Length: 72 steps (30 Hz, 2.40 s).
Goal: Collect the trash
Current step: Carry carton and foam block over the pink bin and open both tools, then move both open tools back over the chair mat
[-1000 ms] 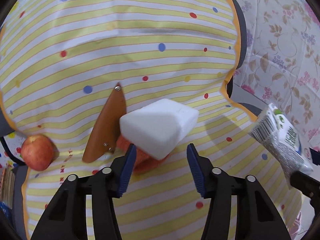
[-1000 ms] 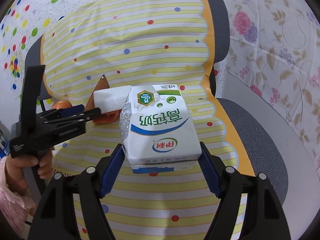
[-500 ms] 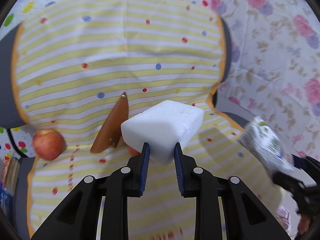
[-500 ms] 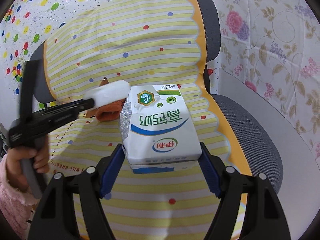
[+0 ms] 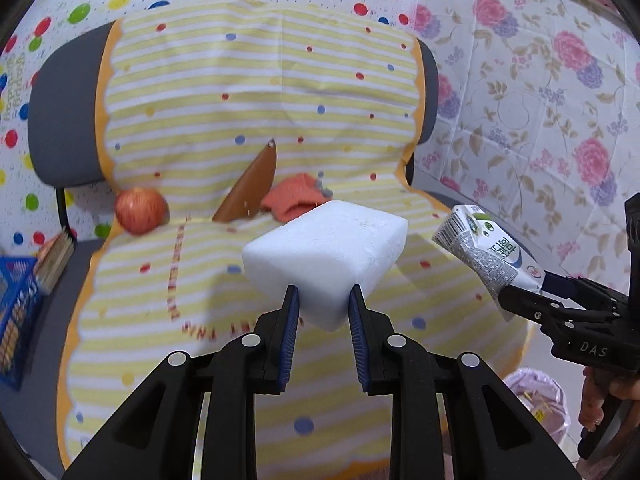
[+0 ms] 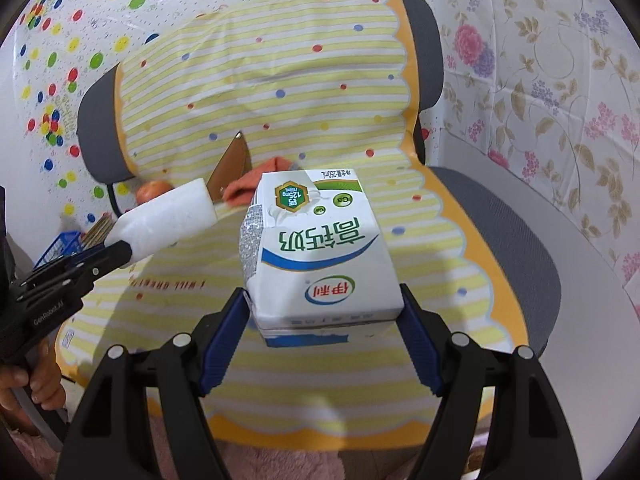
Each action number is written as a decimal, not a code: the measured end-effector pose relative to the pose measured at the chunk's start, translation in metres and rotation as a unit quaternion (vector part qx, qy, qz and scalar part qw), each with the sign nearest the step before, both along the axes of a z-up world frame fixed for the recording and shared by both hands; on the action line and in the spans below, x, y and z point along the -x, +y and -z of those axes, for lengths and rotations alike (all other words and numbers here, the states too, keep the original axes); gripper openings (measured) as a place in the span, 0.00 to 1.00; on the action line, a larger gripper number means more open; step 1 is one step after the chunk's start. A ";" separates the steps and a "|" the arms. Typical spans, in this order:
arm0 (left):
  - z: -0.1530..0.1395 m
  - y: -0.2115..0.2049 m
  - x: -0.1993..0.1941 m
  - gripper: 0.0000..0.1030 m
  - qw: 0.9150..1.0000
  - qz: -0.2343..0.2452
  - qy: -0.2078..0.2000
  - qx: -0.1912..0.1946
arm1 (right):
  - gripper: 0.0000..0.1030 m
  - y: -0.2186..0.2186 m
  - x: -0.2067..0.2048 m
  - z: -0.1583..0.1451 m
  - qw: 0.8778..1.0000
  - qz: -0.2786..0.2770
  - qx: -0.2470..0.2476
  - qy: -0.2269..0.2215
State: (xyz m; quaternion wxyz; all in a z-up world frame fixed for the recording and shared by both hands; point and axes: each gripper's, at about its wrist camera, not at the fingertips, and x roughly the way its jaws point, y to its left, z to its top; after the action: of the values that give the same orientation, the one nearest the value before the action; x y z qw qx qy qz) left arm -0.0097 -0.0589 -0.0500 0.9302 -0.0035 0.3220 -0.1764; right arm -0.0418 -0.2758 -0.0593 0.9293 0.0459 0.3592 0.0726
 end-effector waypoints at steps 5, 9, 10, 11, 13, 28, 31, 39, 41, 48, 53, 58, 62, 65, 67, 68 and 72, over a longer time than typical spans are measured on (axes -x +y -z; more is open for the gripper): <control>0.003 -0.002 0.023 0.25 1.000 0.016 -0.001 0.005 | 0.70 0.006 0.019 0.002 1.000 -0.001 0.004 0.002; 0.002 -0.013 0.040 0.25 0.999 0.045 -0.006 0.013 | 0.70 0.002 0.037 -0.003 1.000 0.011 0.011 -0.003; 0.002 -0.016 0.043 0.25 0.998 0.054 -0.007 0.015 | 0.70 -0.001 0.044 -0.005 1.000 0.017 0.014 -0.004; 0.002 -0.021 0.046 0.25 0.998 0.064 -0.007 0.016 | 0.70 -0.003 0.049 -0.006 1.000 0.021 0.016 -0.006; 0.003 -0.030 0.051 0.25 0.996 0.084 -0.005 0.018 | 0.70 -0.010 0.061 -0.008 0.999 0.034 0.021 -0.008; 0.010 -0.135 0.096 0.26 0.970 0.242 -0.003 0.006 | 0.70 -0.078 0.157 -0.013 0.985 0.167 0.052 0.001; 0.015 -0.155 0.105 0.26 0.963 0.268 0.004 0.001 | 0.70 -0.090 0.177 -0.010 0.979 0.194 0.054 0.007; 0.029 -0.198 0.121 0.26 0.946 0.322 0.020 -0.015 | 0.70 -0.124 0.211 0.009 0.967 0.248 0.039 0.029; 0.031 -0.210 0.124 0.27 0.942 0.334 0.023 -0.020 | 0.71 -0.131 0.215 0.012 0.966 0.256 0.032 0.028; 0.047 -0.239 0.125 0.57 0.934 0.350 0.051 -0.047 | 0.81 -0.152 0.225 0.018 0.960 0.277 0.018 0.034; 0.045 -0.218 0.118 0.57 0.945 0.319 0.053 -0.046 | 0.81 -0.158 0.228 0.017 0.958 0.286 0.017 0.030; 0.039 -0.190 0.106 0.57 0.959 0.275 0.049 -0.046 | 0.81 -0.155 0.222 0.016 0.960 0.277 0.012 0.024; 0.031 -0.168 0.100 0.57 0.966 0.250 0.044 -0.038 | 0.81 -0.143 0.210 0.010 0.966 0.256 0.013 0.017; 0.026 -0.152 0.095 0.57 0.972 0.230 0.040 -0.033 | 0.81 -0.132 0.201 0.005 0.971 0.240 0.017 0.010; 0.023 -0.141 0.092 0.57 0.975 0.218 0.036 -0.030 | 0.81 -0.123 0.195 0.000 0.973 0.229 0.018 0.004; 0.021 -0.136 0.091 0.57 0.976 0.211 0.034 -0.029 | 0.81 -0.119 0.192 -0.003 0.974 0.224 0.018 0.002; 0.016 -0.117 0.085 0.57 0.982 0.186 0.026 -0.027 | 0.81 -0.099 0.176 -0.009 0.981 0.195 0.019 -0.009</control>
State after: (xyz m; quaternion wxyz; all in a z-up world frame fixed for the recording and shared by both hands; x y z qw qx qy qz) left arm -0.0943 -0.1756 -0.0661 0.8724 0.0773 0.3454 -0.3370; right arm -0.2176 -0.3746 -0.0501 0.9296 0.0965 0.3363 -0.1161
